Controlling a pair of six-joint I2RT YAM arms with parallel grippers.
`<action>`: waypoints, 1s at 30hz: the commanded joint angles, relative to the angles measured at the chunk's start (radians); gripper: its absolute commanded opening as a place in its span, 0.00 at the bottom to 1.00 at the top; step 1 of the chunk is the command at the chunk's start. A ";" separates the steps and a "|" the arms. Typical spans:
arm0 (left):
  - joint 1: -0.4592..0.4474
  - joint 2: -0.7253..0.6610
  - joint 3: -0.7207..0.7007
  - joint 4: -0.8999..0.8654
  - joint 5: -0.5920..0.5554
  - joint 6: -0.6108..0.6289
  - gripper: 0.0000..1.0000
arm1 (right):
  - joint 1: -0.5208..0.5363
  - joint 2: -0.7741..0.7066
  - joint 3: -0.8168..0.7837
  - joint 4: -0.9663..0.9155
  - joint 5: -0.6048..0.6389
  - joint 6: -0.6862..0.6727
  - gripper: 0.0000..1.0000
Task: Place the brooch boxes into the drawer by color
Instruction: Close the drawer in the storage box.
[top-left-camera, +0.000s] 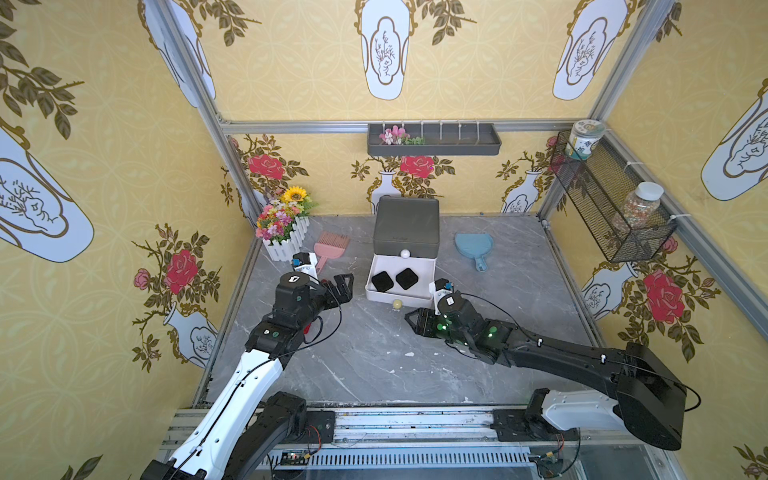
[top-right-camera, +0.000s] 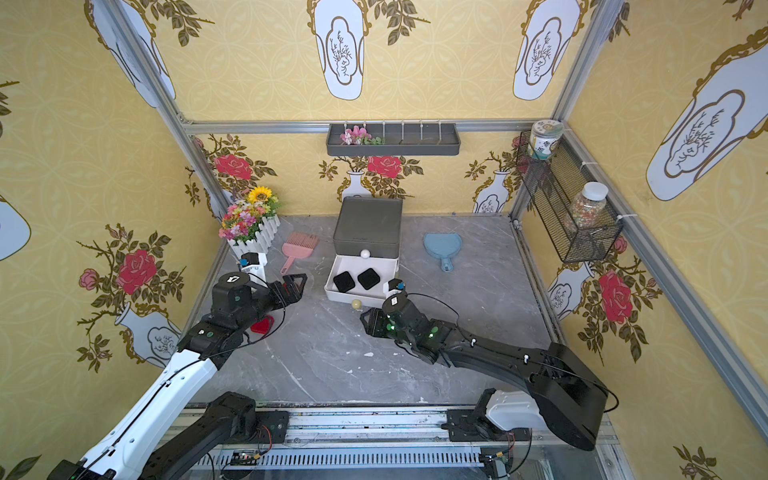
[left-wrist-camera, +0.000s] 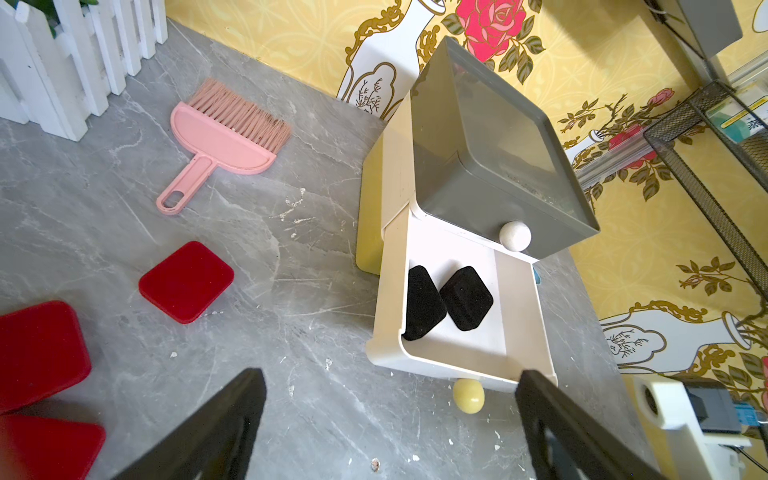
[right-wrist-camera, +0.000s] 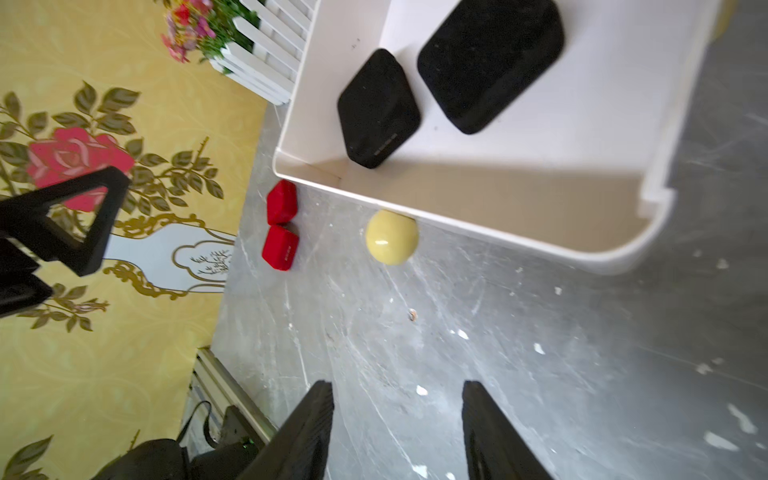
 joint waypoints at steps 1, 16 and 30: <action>0.000 0.004 -0.004 -0.010 -0.002 0.000 1.00 | 0.003 0.030 0.011 0.139 0.059 0.055 0.48; 0.000 0.004 -0.002 -0.010 -0.007 0.004 1.00 | 0.002 0.156 0.062 0.100 0.140 0.047 0.14; 0.000 0.001 -0.003 -0.014 -0.004 0.004 1.00 | -0.071 0.181 0.077 0.076 0.174 -0.013 0.00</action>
